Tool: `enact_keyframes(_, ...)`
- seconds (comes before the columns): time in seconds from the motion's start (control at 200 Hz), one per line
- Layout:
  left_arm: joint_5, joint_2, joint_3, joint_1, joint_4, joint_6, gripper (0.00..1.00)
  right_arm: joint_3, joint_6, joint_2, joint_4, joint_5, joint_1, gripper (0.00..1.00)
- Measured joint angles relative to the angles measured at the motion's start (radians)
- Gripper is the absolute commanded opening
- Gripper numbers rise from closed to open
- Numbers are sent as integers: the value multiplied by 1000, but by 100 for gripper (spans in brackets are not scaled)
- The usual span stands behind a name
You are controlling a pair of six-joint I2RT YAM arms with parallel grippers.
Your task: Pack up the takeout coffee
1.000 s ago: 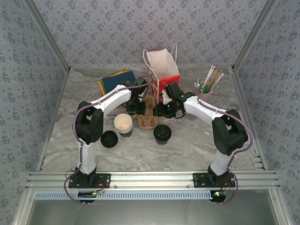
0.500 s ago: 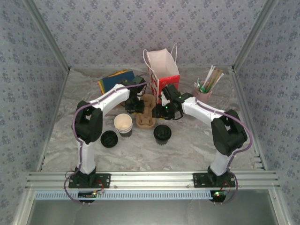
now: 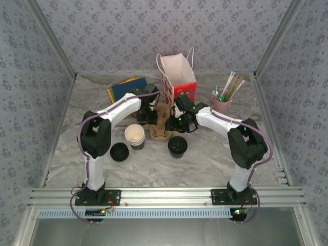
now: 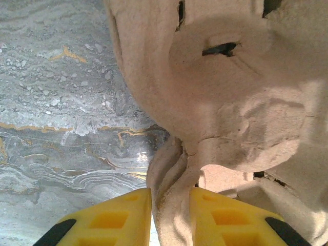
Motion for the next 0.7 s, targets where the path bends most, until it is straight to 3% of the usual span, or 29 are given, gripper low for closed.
enact_keyframes(0.7, 14, -11, -32, -3, 22, -1, 26, 24, 0, 20, 3, -28, 8, 36)
